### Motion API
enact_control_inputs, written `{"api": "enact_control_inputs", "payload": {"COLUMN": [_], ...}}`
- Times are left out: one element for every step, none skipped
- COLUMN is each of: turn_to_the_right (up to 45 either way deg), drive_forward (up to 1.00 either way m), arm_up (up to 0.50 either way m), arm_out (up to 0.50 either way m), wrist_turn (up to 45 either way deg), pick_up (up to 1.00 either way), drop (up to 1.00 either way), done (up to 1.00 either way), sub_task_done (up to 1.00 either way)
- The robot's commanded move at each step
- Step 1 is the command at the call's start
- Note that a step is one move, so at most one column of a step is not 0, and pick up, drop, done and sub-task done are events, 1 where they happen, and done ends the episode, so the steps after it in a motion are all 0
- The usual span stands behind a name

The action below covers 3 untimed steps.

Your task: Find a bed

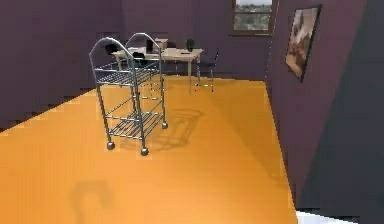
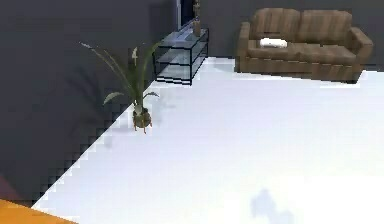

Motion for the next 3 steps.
{"api": "enact_control_inputs", "payload": {"turn_to_the_right": [-45.0,-45.0,-9.0], "drive_forward": [0.0,0.0,0.0], "arm_up": [0.0,0.0,0.0], "arm_out": [0.0,0.0,0.0], "wrist_turn": [0.0,0.0,0.0], "pick_up": [0.0,0.0,0.0], "drop": [0.0,0.0,0.0], "done": [0.0,0.0,0.0], "sub_task_done": [0.0,0.0,0.0]}}
